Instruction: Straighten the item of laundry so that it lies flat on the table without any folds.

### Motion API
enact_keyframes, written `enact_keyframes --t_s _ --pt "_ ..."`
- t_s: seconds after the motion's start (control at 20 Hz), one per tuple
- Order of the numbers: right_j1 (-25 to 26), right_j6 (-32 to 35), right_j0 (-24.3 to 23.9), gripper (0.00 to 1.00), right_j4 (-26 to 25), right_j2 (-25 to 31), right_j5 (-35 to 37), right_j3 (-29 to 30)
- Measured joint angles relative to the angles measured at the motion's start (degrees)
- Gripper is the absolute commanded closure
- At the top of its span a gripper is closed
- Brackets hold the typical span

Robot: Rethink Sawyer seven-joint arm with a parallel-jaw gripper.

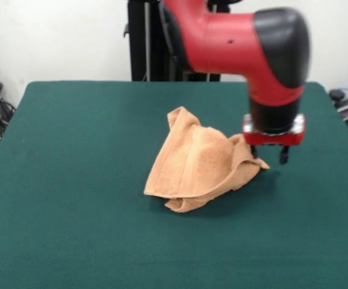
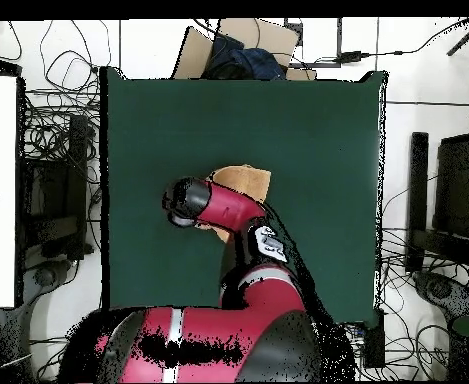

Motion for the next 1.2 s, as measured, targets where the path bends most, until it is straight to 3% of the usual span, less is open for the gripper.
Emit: enact_keyframes --t_s 0.25,1.2 --pt "-0.1 0.0 -3.8 0.00 0.7 3.0 -0.3 1.8" --pt "-0.1 0.0 -4.5 0.00 0.7 3.7 -0.3 2.1"
